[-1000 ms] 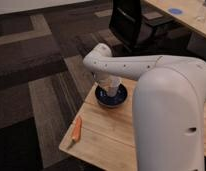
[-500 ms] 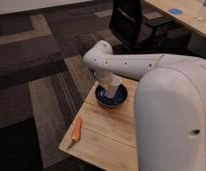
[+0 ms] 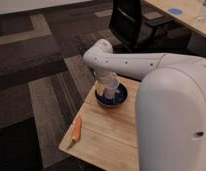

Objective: Place the ceramic cup in the ceramic bowl

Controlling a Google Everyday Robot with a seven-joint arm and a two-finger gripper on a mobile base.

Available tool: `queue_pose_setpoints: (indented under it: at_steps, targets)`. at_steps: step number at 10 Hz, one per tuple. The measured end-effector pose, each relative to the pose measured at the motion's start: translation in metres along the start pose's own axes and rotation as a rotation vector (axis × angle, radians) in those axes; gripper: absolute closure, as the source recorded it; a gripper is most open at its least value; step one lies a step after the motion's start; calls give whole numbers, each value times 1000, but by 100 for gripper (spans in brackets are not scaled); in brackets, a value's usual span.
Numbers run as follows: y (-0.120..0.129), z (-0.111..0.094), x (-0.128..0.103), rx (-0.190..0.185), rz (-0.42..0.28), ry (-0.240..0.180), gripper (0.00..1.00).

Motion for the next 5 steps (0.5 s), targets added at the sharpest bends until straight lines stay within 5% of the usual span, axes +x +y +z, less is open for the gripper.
queue_pose_setpoints:
  at_steps: [4, 5]
  targets:
    - [1, -40, 13, -211, 151, 51, 20]
    - [0, -44, 16, -239, 179, 66, 20]
